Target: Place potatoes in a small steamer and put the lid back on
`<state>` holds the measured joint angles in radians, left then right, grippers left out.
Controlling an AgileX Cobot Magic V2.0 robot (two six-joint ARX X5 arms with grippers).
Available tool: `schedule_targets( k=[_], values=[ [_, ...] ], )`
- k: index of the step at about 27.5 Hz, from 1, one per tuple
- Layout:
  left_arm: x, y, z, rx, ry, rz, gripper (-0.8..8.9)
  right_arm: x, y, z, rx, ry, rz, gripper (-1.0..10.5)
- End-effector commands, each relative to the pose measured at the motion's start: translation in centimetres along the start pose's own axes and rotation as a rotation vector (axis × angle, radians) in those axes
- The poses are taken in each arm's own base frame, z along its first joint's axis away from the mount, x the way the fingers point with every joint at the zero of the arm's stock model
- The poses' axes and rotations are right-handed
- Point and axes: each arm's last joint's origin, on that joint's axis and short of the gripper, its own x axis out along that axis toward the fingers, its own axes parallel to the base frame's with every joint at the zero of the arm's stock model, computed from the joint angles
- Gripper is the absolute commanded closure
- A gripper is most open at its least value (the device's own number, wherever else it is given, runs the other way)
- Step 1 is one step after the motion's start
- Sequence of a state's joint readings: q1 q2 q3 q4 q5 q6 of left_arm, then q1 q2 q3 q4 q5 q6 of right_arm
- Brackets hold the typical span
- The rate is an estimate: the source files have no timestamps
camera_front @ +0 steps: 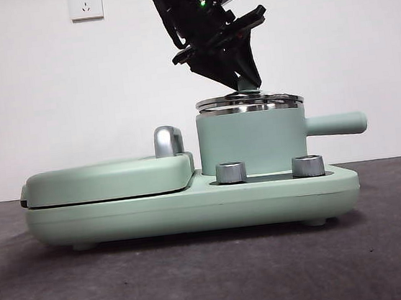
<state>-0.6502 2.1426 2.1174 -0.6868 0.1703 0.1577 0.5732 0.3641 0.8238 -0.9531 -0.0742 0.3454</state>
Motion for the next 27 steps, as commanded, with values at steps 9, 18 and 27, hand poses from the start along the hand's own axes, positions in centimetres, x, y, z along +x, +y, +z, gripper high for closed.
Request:
schedule_targets(
  k=[9,18,27],
  values=[
    [1.21,-0.11,-0.35,0.039,0.034,-0.016,7.99,-0.18,0.05,0.21,0.01,-0.021,-0.01,5.1],
    [1.15,0.19,-0.66,0.025,0.066,0.016,7.99,-0.18,0.06,0.21,0.029,-0.021,-0.01,5.1],
    [0.7,0.07,-0.35,-0.054,0.05,0.02,5.41,-0.18,0.05,0.2,0.029,-0.02,-0.009,5.1]
  ],
)
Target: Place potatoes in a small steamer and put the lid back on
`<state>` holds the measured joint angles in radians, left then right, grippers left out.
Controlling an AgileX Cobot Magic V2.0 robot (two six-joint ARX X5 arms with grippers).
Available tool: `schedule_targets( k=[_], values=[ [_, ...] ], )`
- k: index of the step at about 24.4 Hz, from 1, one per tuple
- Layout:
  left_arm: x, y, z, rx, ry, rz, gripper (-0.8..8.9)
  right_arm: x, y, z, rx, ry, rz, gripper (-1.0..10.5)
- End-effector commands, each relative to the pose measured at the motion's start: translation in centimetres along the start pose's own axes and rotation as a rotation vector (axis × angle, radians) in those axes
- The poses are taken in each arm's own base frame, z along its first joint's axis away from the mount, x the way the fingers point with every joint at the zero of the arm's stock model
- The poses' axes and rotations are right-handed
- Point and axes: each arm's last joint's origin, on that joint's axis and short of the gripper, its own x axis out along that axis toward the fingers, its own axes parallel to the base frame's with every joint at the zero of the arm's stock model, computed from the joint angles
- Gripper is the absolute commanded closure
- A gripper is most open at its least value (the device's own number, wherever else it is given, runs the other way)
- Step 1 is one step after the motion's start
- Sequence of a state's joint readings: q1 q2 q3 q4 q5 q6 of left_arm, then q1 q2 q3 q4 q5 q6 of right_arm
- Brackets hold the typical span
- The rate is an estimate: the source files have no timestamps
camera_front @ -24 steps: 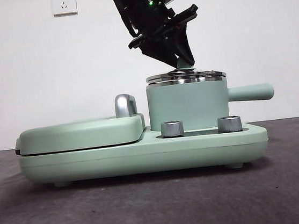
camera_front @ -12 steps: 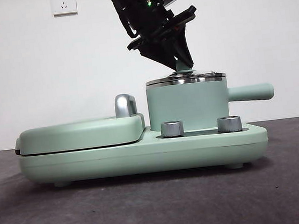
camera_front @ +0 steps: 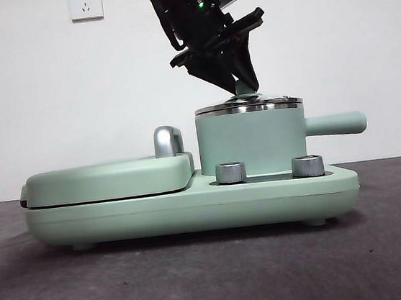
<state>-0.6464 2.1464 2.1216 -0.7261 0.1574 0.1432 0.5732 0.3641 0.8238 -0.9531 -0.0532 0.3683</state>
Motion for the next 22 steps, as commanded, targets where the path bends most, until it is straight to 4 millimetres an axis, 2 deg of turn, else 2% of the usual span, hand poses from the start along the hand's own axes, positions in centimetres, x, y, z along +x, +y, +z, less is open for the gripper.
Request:
schedule_targets(
  k=[1,3,6,10,12,15,18,22],
  values=[
    [0.3,-0.1,0.2,-0.037,0.003,0.011,4.47,-0.2,0.1,0.2,0.006,-0.013,0.011,5.1],
    [-0.7,0.0,0.6,-0.047,-0.02,0.015,3.66,-0.2,0.1,0.2,0.006,-0.013,0.011,5.1],
    [-3.3,-0.4,1.2,-0.049,-0.034,0.017,3.67,-0.2,0.1,0.2,0.006,-0.013,0.011,5.1],
    [-8.7,-1.6,1.2,-0.08,0.028,-0.044,3.68,-0.2,0.1,0.2,0.006,-0.013,0.011,5.1],
    [-11.7,-2.1,1.3,-0.109,0.008,-0.126,3.7,-0.2,0.1,0.2,0.006,-0.01,0.022,5.1],
    [-16.2,-2.8,1.1,-0.105,-0.007,-0.124,3.76,-0.2,0.3,0.1,0.004,0.008,0.069,5.1],
    [-20.4,-3.8,-0.8,-0.101,-0.02,-0.123,3.76,-0.2,0.4,0.1,0.004,0.026,0.115,5.1],
    [-24.6,-5.2,-6.2,-0.107,0.009,-0.126,3.76,-0.2,0.4,0.1,0.003,0.022,0.118,5.1]
  ],
)
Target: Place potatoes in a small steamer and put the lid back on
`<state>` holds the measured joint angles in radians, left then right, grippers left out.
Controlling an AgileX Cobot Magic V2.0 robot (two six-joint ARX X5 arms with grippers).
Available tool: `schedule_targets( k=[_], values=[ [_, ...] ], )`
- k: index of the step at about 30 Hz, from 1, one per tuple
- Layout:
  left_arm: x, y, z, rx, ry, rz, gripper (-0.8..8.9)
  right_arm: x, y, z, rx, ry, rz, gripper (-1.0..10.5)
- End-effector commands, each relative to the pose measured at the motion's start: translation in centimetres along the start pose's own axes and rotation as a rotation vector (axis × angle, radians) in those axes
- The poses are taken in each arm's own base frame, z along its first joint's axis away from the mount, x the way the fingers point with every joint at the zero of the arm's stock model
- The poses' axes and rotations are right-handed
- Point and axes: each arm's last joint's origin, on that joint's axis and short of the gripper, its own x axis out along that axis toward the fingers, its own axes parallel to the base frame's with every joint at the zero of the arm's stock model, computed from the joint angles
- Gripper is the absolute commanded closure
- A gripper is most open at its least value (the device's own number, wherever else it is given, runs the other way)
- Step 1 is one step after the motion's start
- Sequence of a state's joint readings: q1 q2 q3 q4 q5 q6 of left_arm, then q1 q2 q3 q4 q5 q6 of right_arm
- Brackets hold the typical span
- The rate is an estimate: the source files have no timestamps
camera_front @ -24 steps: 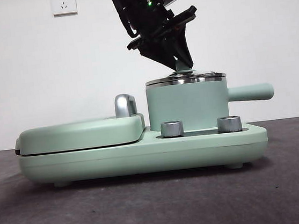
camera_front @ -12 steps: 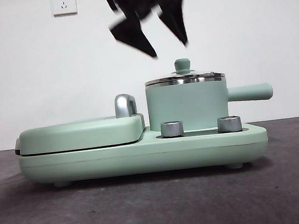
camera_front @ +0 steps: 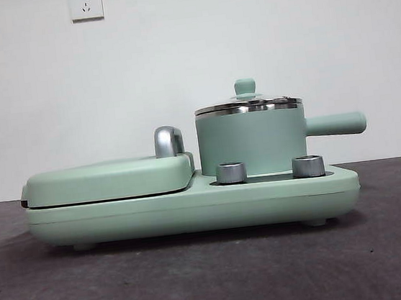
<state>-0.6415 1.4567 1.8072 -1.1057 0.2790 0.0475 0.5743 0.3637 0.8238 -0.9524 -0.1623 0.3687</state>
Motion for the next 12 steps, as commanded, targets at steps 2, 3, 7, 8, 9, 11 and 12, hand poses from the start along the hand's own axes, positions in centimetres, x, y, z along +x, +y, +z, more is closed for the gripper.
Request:
schedule_targets(
  k=[2,3,7,8,9,11,12],
  values=[
    [-1.9,-0.9,-3.9,-0.013,0.014,-0.007,3.77,-0.2,0.2,0.4,-0.001,-0.029,0.02,5.1],
    [-2.5,-1.1,-5.1,-0.02,0.003,-0.007,3.77,-0.2,0.2,0.4,-0.009,-0.036,0.026,5.1],
    [-4.9,-2.0,-9.4,-0.075,-0.076,-0.007,3.78,-0.2,0.4,0.5,-0.06,-0.027,0.071,5.1],
    [-5.4,-2.2,-10.4,-0.092,-0.099,-0.008,3.78,-0.2,0.4,0.5,-0.06,-0.027,0.073,5.1],
    [-5.9,-2.4,-11.6,-0.113,-0.127,-0.01,3.78,-0.2,0.4,0.5,-0.06,-0.028,0.075,5.1],
    [-6.8,-2.6,-13.6,-0.148,-0.184,-0.01,3.78,-0.2,0.4,0.5,-0.06,-0.031,0.076,5.1],
    [-7.1,-2.8,-14.7,-0.161,-0.215,-0.004,3.78,-0.2,0.4,0.5,-0.06,-0.032,0.076,5.1]
  ],
)
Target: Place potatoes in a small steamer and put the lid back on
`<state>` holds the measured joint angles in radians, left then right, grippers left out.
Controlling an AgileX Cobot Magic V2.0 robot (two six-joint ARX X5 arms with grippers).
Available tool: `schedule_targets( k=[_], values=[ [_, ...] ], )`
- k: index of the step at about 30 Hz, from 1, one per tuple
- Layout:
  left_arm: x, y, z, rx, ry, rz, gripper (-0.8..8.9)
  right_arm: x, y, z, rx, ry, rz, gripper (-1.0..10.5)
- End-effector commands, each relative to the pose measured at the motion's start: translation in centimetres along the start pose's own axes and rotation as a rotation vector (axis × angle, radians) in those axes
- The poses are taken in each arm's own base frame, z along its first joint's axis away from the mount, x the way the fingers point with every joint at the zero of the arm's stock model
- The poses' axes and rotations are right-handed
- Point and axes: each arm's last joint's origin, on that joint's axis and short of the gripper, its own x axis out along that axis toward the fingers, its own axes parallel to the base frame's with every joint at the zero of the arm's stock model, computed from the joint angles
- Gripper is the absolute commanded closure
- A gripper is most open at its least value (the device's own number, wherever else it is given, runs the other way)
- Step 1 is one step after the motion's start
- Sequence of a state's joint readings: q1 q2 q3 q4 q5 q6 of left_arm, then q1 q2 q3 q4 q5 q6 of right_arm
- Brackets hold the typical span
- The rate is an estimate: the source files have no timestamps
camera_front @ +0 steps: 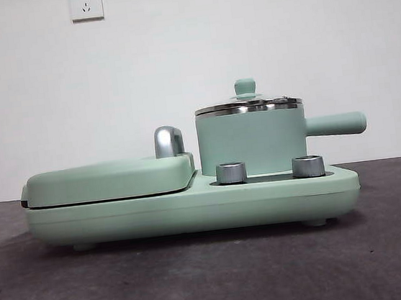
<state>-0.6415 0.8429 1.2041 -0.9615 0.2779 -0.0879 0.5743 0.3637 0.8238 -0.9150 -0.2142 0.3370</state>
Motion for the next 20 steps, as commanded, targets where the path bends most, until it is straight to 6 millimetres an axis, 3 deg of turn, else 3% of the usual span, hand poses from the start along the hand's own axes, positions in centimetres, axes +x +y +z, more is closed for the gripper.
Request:
schedule_targets(
  k=[1,3,5,7,8,10,11,20],
  values=[
    [-1.5,-0.2,-2.5,-0.073,-0.096,0.007,3.8,-0.1,0.2,0.3,-0.023,-0.018,0.016,5.1],
    [-2.1,-0.1,-4.3,-0.084,-0.138,0.032,3.9,-0.1,0.2,0.3,-0.024,-0.026,0.019,5.1],
    [-2.5,0.0,-5.8,-0.096,-0.156,0.048,4.9,-0.2,0.2,0.4,-0.026,-0.033,0.025,5.1],
    [-3.0,-0.1,-6.9,-0.101,-0.166,0.048,6.78,-0.2,0.3,0.5,-0.028,-0.041,0.029,5.3],
    [-3.2,-0.1,-7.2,-0.099,-0.166,0.048,7.99,-0.2,0.3,0.5,-0.029,-0.038,0.039,5.9],
    [-3.7,-0.2,-7.6,-0.097,-0.177,0.048,7.99,-0.2,0.4,0.5,-0.04,-0.031,0.063,9.7],
    [-3.9,-0.2,-7.7,-0.096,-0.183,0.047,7.99,-0.2,0.4,0.5,-0.055,-0.032,0.066,9.1],
    [-4.0,-0.3,-7.7,-0.093,-0.19,0.045,7.87,-0.2,0.4,0.5,-0.051,-0.036,0.066,9.3]
  ],
)
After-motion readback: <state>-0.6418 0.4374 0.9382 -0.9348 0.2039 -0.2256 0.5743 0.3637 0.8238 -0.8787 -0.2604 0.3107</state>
